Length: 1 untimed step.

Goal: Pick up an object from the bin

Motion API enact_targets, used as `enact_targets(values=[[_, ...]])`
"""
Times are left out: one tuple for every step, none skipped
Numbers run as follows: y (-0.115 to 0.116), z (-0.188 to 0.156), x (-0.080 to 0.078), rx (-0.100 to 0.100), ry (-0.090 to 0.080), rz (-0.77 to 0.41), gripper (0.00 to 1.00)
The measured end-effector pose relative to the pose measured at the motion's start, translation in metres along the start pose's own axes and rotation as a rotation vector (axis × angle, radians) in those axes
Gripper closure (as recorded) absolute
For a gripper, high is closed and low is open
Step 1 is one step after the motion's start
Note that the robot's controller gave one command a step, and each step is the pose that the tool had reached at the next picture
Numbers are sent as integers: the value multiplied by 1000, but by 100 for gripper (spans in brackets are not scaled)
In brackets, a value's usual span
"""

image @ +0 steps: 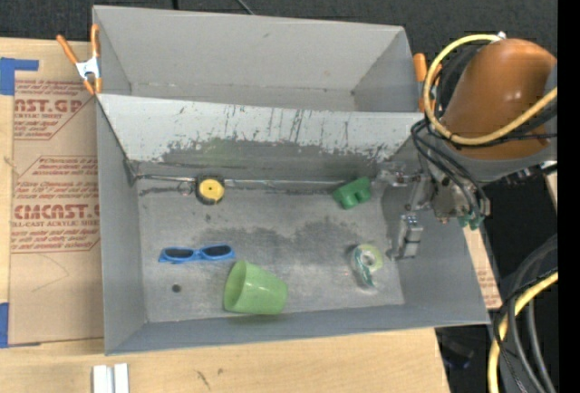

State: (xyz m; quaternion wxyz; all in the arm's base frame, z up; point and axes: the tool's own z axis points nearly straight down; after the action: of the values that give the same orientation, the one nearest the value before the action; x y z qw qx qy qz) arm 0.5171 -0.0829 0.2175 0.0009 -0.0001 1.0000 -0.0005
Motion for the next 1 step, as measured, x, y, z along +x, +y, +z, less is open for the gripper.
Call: enact_targets(values=[[-24, 120, 14, -3, 5, -403, 0]])
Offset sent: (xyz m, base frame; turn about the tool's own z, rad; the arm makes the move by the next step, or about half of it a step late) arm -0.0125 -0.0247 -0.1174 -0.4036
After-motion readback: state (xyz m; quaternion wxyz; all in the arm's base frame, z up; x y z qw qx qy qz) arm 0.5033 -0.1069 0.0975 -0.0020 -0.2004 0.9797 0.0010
